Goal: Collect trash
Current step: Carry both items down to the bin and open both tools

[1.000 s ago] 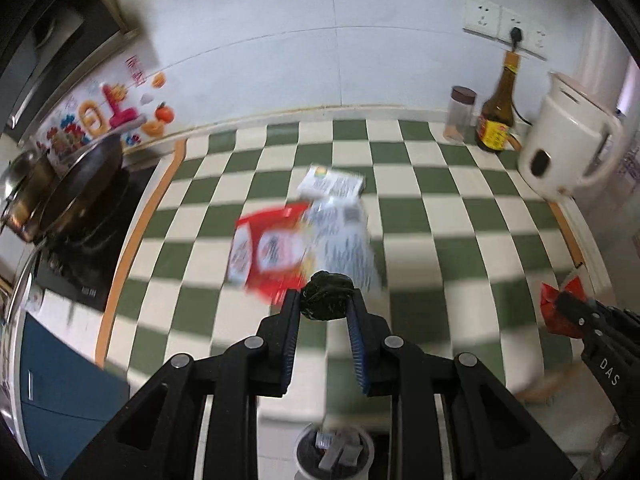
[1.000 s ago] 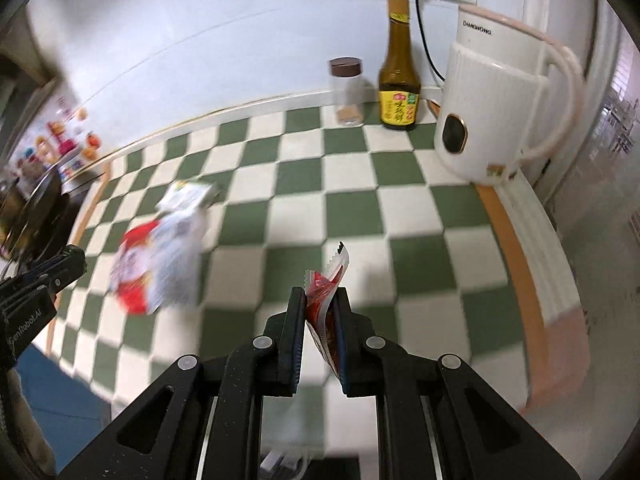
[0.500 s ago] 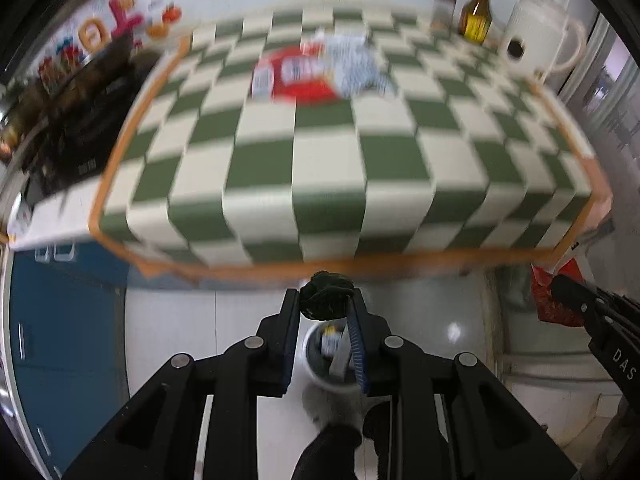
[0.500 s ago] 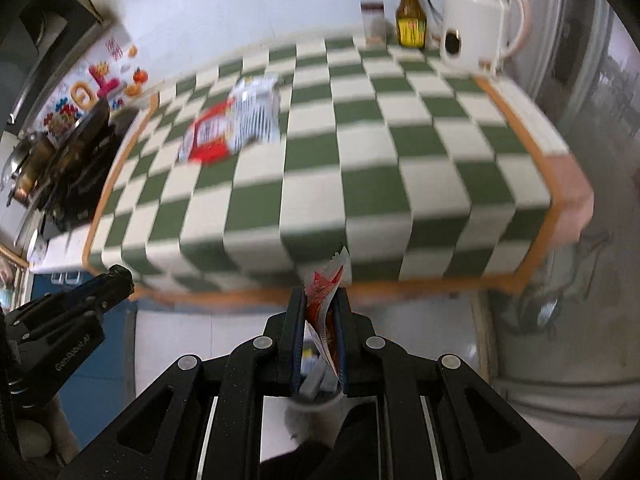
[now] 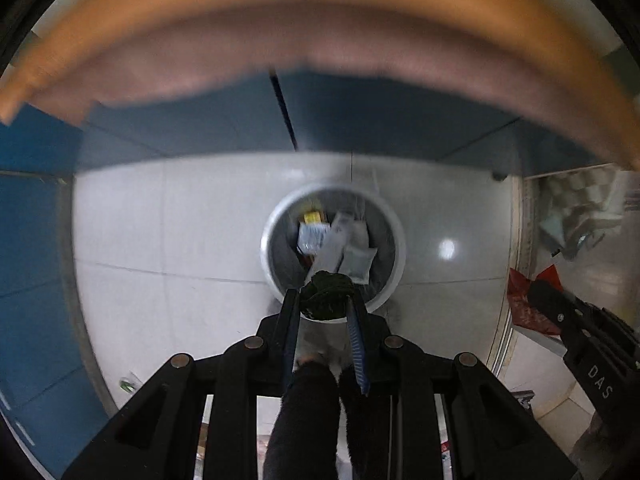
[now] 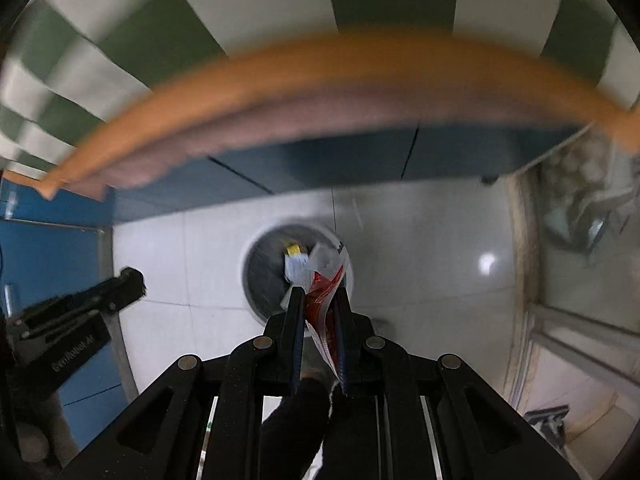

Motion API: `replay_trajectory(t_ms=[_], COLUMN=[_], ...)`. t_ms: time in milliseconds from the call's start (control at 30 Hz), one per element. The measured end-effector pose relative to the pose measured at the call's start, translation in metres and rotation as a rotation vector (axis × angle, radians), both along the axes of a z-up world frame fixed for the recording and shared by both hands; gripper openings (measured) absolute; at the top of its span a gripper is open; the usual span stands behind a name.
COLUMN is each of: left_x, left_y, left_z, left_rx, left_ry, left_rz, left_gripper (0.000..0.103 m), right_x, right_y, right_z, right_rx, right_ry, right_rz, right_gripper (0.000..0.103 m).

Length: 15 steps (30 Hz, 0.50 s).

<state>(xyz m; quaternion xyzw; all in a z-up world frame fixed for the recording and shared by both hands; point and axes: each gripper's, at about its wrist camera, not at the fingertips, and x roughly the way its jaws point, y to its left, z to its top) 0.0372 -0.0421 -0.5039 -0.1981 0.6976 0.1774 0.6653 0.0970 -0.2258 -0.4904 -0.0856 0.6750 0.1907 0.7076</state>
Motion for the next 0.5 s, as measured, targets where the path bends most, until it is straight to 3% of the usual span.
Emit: replay_trajectory(t_ms=[100, 233, 367, 500], left_x=[-0.001, -0.007, -0.010, -0.015], left_y=[0.003, 0.008, 0.010, 0.012], left_z=[-0.059, -0.112, -0.138, -0.147], left_rx=[-0.031, -0.083, -0.103, -0.105], left_ry=[0.041, 0.087, 0.100, 0.102], left_rz=[0.012, 0.033, 0.023, 0.021], left_gripper=[0.020, 0.020, 0.021, 0.024], right_x=[0.004, 0.005, 0.003, 0.000], right_y=[-0.002, -0.005, 0.001, 0.010], right_z=[-0.057, -0.126, -0.174, -0.200], right_rx=[-0.019, -0.017, -0.007, -0.013], right_ry=[0.043, 0.101, 0.145, 0.153], right_rz=[0.000, -0.001, -0.001, 0.010], right_gripper=[0.014, 0.014, 0.014, 0.014])
